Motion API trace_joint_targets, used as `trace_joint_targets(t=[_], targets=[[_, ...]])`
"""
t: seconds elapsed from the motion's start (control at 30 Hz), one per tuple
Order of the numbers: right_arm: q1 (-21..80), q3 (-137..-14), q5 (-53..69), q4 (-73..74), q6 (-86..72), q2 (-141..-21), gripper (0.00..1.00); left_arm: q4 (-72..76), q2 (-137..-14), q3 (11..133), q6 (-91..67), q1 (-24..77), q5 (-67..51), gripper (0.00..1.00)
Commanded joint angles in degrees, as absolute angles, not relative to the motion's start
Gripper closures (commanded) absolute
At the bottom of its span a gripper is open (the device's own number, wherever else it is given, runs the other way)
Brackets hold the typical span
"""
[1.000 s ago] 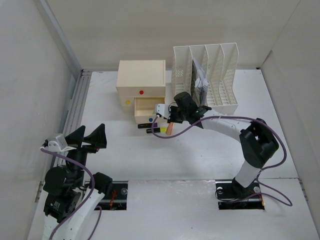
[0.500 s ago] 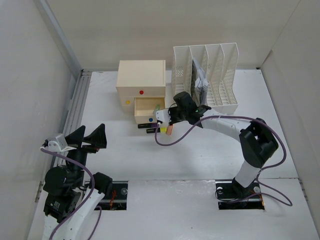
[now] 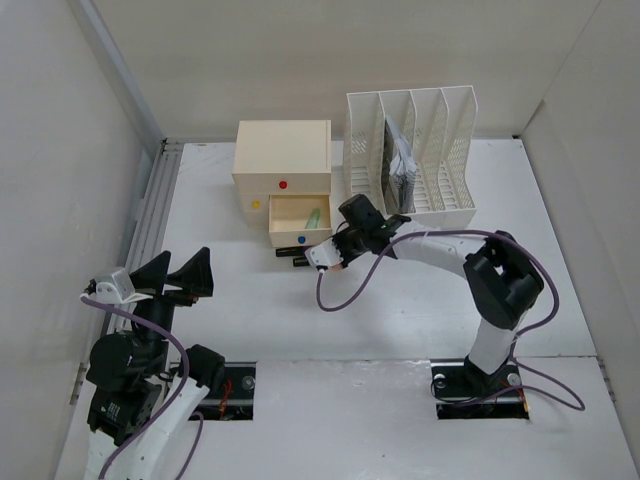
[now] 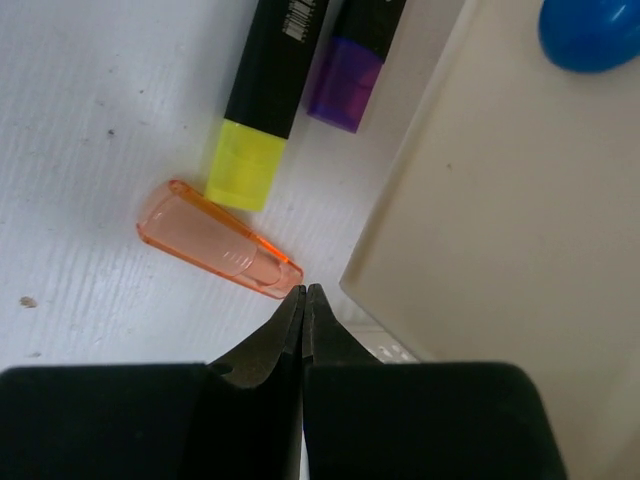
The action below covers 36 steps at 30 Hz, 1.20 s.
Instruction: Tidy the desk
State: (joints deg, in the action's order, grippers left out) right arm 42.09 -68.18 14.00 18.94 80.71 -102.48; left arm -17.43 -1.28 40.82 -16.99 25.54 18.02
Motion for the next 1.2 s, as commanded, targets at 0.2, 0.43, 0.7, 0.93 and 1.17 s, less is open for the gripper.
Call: trace_joint_targets(t=[0.2,0.43,0.7,0.93,1.17], targets=[[43.9,-68.4,8.9,11.4,82.5,-105.0,1.0,-14.6,-1.1,40.9,-16.3,25.8,17.6,0.01],[44.4,-70.2,8.3,15.2,84.7,-106.9,1.0,-14.6,-1.1,40.9,-16.3,25.8,17.6,0.01],[45.4,-72.7,8.9,17.0,85.3,-109.2,1.0,-14.6,-1.1,40.9,-16.3,25.8,17.6,0.01],[45.4,-72.7,8.9,22.0,85.8,-109.2,1.0,-14.6,-1.1,40.9,-16.3,25.8,17.6,0.01],[45.4,-72.0,9.4,26.1,86.3,-108.5,1.0,-14.6,-1.1,40.9,-16.3,25.8,17.6,0.01]])
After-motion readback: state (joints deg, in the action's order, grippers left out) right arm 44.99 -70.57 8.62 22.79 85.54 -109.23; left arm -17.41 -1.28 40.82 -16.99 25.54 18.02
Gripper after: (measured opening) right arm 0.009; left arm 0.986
